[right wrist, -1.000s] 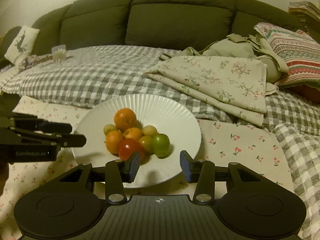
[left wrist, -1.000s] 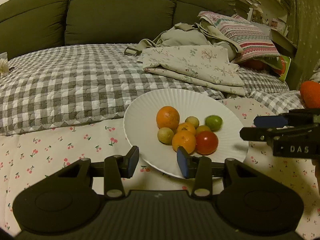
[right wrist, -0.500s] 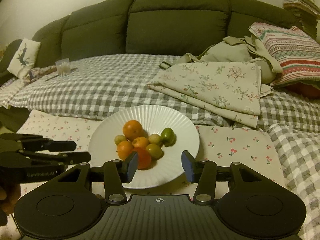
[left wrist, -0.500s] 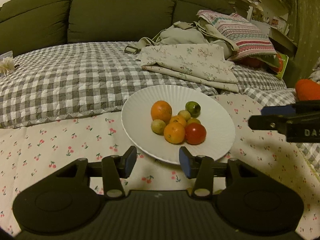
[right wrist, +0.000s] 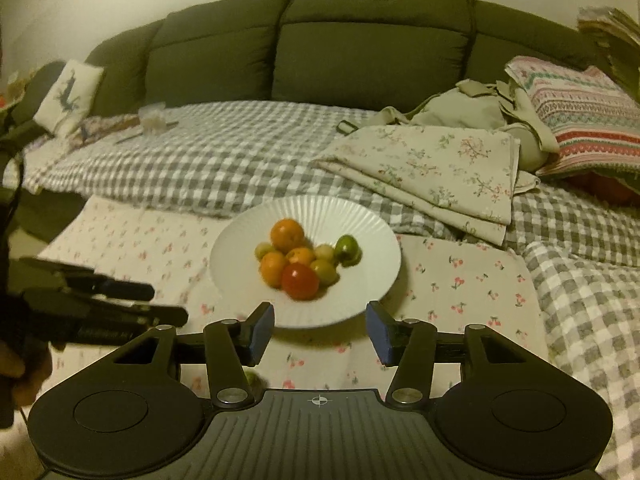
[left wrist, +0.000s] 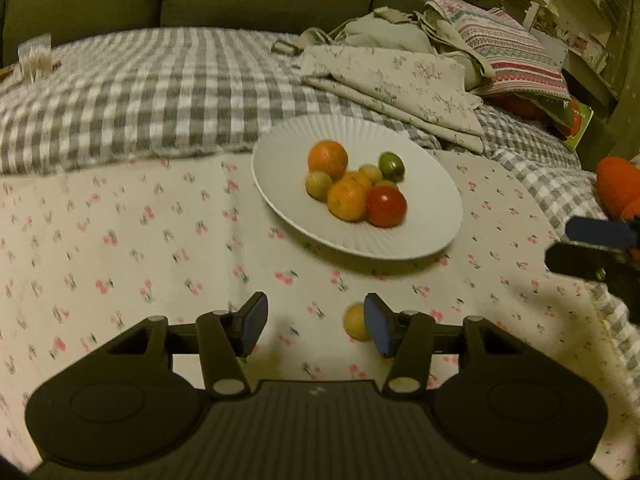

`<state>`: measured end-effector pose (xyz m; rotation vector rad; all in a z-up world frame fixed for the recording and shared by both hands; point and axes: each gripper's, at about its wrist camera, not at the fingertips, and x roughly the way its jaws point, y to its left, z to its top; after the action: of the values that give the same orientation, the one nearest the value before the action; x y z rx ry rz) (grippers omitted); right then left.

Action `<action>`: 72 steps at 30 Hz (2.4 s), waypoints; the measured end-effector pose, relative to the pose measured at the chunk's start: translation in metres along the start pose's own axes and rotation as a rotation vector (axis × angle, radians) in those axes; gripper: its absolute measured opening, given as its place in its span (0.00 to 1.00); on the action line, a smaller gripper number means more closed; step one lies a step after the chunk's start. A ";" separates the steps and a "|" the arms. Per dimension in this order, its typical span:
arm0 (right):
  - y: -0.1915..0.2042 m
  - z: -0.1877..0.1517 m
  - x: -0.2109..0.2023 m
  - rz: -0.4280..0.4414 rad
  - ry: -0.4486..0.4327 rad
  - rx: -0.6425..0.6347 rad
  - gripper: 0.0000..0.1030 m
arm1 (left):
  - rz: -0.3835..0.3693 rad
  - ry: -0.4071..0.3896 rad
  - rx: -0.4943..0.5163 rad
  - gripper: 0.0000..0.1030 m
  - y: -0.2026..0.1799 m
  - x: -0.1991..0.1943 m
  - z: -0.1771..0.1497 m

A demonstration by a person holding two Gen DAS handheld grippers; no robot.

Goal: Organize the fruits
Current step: 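Move both open tools back toward the last two fruits on the sheet, then grasp the yellow fruit with the left tool while the right grasps the green fruit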

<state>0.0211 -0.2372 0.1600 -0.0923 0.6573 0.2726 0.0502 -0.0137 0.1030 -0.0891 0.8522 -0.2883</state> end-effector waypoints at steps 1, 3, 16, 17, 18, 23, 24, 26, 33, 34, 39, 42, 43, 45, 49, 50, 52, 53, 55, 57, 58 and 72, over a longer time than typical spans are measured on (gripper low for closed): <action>0.001 -0.003 -0.004 0.001 0.002 -0.004 0.49 | -0.004 0.010 -0.013 0.51 0.000 0.001 -0.001; 0.002 -0.007 -0.011 0.014 0.007 -0.003 0.49 | -0.021 0.031 -0.046 0.51 0.001 0.004 -0.005; 0.035 -0.026 -0.008 0.078 0.103 -0.120 0.53 | -0.102 0.047 -0.160 0.51 0.001 0.029 -0.014; 0.035 -0.027 -0.006 0.074 0.111 -0.121 0.53 | -0.101 0.044 -0.161 0.50 0.000 0.031 -0.014; 0.035 -0.028 -0.004 0.068 0.120 -0.123 0.53 | -0.100 0.039 -0.160 0.50 0.000 0.032 -0.014; 0.037 -0.031 -0.001 0.062 0.138 -0.141 0.53 | -0.076 0.032 -0.127 0.44 -0.007 0.040 -0.014; 0.037 -0.031 -0.001 0.062 0.139 -0.144 0.53 | -0.073 0.032 -0.123 0.41 -0.007 0.042 -0.014; 0.037 -0.031 0.000 0.060 0.143 -0.147 0.53 | -0.073 0.031 -0.124 0.40 -0.008 0.044 -0.014; 0.041 -0.032 0.003 0.063 0.151 -0.159 0.53 | -0.049 0.007 -0.038 0.24 -0.022 0.050 -0.017; 0.041 -0.033 0.004 0.064 0.153 -0.160 0.53 | -0.045 0.006 -0.030 0.24 -0.023 0.050 -0.017; 0.041 -0.034 0.010 0.067 0.166 -0.155 0.53 | -0.033 0.003 -0.038 0.24 -0.020 0.044 -0.015; 0.044 -0.038 0.018 0.082 0.189 -0.155 0.53 | -0.001 -0.009 -0.021 0.24 -0.020 0.036 -0.016; 0.046 -0.039 0.019 0.082 0.192 -0.162 0.53 | 0.005 -0.009 -0.021 0.24 -0.019 0.033 -0.016; 0.046 -0.040 0.022 0.088 0.196 -0.163 0.53 | 0.013 -0.005 -0.032 0.24 -0.016 0.028 -0.016; 0.044 -0.041 0.031 0.105 0.209 -0.134 0.53 | 0.039 -0.005 -0.038 0.24 -0.009 0.016 -0.016; 0.044 -0.042 0.034 0.109 0.213 -0.127 0.53 | 0.046 -0.006 -0.037 0.24 -0.007 0.013 -0.016; 0.043 -0.043 0.041 0.115 0.219 -0.110 0.53 | 0.061 -0.010 -0.032 0.24 -0.005 0.007 -0.015; 0.044 -0.043 0.044 0.118 0.220 -0.106 0.53 | 0.067 -0.013 -0.030 0.24 -0.004 0.004 -0.014; 0.047 -0.045 0.053 0.121 0.218 -0.110 0.53 | 0.073 -0.019 -0.032 0.24 -0.002 -0.002 -0.013; 0.052 -0.046 0.060 0.120 0.213 -0.130 0.53 | 0.071 -0.019 -0.038 0.24 0.001 -0.008 -0.014; 0.055 -0.047 0.064 0.119 0.209 -0.143 0.53 | 0.069 -0.017 -0.041 0.24 0.002 -0.010 -0.014; 0.071 -0.057 0.087 0.070 0.161 -0.170 0.48 | 0.067 -0.001 -0.034 0.24 0.003 -0.011 -0.013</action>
<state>0.0334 -0.1598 0.0620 -0.2562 0.7971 0.3913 0.0342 -0.0068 0.1019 -0.0927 0.8572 -0.2113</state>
